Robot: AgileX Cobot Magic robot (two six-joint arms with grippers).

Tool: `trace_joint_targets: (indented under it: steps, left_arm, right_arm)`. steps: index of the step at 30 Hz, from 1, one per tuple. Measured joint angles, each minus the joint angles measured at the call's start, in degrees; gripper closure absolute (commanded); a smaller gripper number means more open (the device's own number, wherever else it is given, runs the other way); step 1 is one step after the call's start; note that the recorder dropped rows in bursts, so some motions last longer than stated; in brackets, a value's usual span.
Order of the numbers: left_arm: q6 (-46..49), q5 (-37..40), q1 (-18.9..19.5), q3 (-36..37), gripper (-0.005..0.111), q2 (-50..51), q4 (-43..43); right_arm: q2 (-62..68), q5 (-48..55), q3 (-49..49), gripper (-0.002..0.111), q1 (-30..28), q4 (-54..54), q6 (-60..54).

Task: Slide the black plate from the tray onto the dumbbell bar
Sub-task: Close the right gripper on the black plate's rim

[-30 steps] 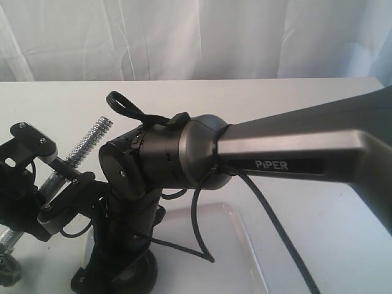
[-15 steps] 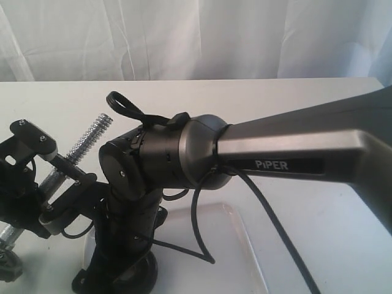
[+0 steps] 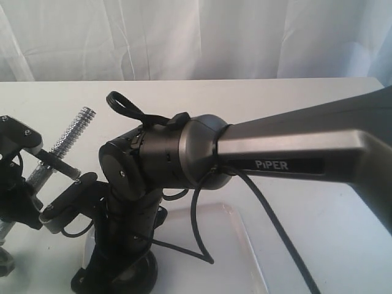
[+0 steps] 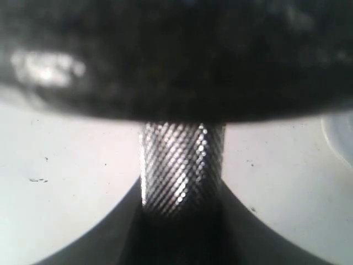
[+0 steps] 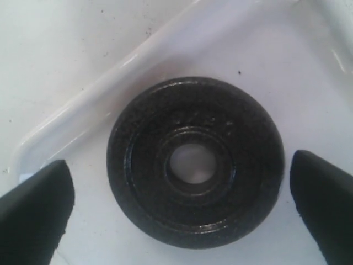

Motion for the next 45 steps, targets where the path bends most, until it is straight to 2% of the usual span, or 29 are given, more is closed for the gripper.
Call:
trace_joint_targets:
  steps: [25, 37, 45]
  left_arm:
    - [-1.1, 0.0, 0.0, 0.0, 0.107, 0.0, 0.0]
    - [-2.0, 0.0, 0.0, 0.0, 0.107, 0.0, 0.0]
    - [-2.3, -0.1, 0.0, 0.0, 0.107, 0.0, 0.0]
  right_arm:
    - [3.4, 2.3, -1.0, 0.003, 0.2, -1.7, 1.1]
    - [3.4, 2.6, -1.0, 0.003, 0.3, -4.6, 5.5]
    - [3.6, 1.5, -1.0, 0.003, 2.7, -6.9, 6.0]
